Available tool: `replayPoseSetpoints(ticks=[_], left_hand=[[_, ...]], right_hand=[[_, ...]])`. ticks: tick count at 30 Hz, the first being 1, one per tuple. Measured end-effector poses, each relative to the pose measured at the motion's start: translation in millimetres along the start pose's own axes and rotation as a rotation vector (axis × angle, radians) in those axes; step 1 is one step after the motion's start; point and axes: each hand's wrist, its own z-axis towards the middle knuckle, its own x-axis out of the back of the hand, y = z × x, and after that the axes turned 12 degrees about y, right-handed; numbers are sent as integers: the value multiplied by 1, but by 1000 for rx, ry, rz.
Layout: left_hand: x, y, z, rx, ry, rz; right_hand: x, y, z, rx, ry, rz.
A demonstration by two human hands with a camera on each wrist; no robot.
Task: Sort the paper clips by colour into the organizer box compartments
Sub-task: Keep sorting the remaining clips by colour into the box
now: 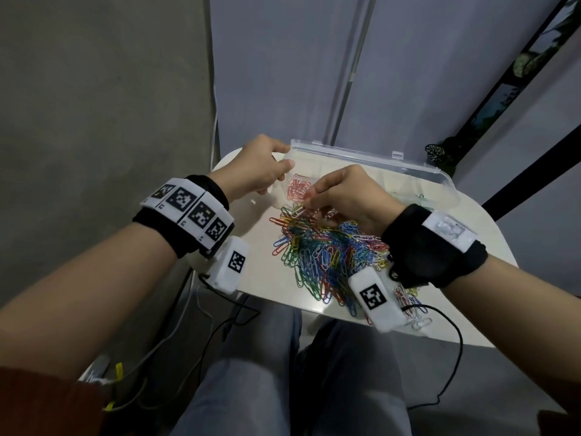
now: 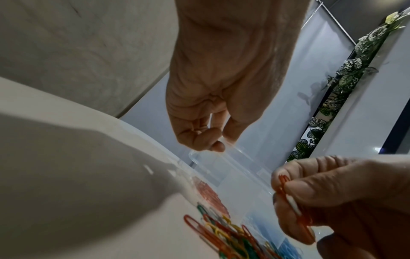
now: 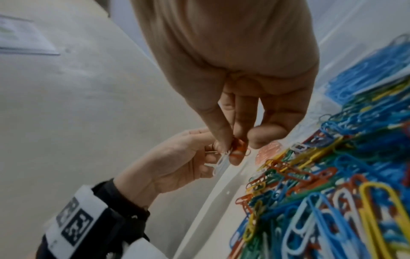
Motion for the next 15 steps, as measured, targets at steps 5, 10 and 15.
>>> replayPoseSetpoints(ticks=[5,10,15], left_hand=[[7,3,-2,-109,127,104],[16,4,-26,-224,234,75],[20,10,-51,-124,-196,-1]], right_hand=[[15,-3,-1,-90,-2,209],[19,-4,1,-96,10,306],[15,-6,2,-80,1,370]])
